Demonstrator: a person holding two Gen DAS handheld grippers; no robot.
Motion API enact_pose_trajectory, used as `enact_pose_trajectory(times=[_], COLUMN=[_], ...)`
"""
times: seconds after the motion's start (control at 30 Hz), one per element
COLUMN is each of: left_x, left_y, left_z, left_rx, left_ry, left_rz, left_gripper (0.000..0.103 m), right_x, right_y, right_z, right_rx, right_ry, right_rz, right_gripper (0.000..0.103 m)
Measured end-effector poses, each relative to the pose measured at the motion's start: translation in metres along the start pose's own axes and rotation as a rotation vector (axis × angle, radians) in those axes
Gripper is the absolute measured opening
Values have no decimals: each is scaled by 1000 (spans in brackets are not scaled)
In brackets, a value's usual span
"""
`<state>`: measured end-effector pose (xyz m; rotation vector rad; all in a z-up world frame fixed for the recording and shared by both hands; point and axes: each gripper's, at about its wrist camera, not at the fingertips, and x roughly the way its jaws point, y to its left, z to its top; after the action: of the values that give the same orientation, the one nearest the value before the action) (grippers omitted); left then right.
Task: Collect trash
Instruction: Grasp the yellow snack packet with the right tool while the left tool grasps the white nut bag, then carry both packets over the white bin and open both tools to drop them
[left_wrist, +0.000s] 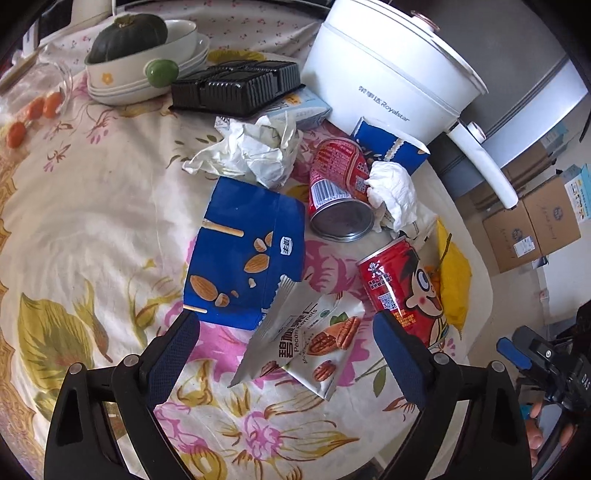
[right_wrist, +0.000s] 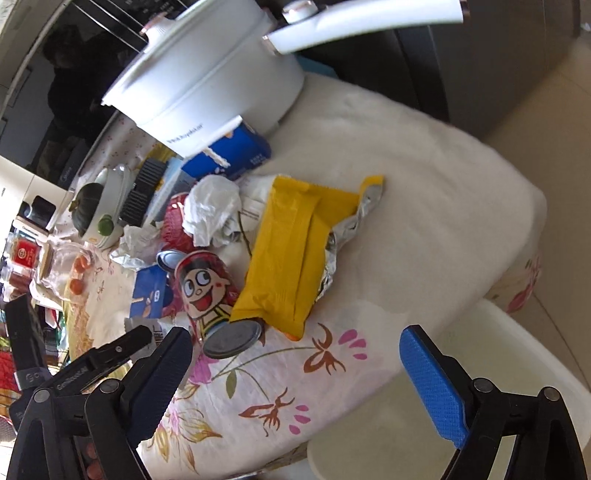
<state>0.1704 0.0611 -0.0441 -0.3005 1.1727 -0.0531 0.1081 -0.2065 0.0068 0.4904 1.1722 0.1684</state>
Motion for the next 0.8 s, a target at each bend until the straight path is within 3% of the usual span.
enact_pose_trajectory(times=[0.13, 0.23, 0.4, 0.5, 0.57, 0.67, 0.8], left_x=[6, 16, 23, 25, 24, 17, -1], left_y=[-19, -15, -2, 2, 5, 7, 16], left_z=[-1, -3, 1, 1, -2, -6, -15], left_rx=[119, 114, 64, 40, 18, -12, -60], left_ry=[-10, 25, 43, 47, 42, 29, -4], left_rz=[56, 53, 9, -40, -65, -114, -180], left_gripper=[85, 74, 29, 13, 8, 4, 3], right_x=[28, 43, 56, 63, 67, 60, 31], right_y=[6, 9, 3, -2, -2, -1, 9], right_z=[9, 17, 22, 21, 20, 17, 14], right_rx=[5, 5, 51, 66, 45, 48, 17], right_ry=[50, 62, 60, 62, 64, 45, -20], right_rz=[1, -3, 28, 47, 53, 67, 108], right_gripper=[94, 94, 91, 78, 43, 34, 33])
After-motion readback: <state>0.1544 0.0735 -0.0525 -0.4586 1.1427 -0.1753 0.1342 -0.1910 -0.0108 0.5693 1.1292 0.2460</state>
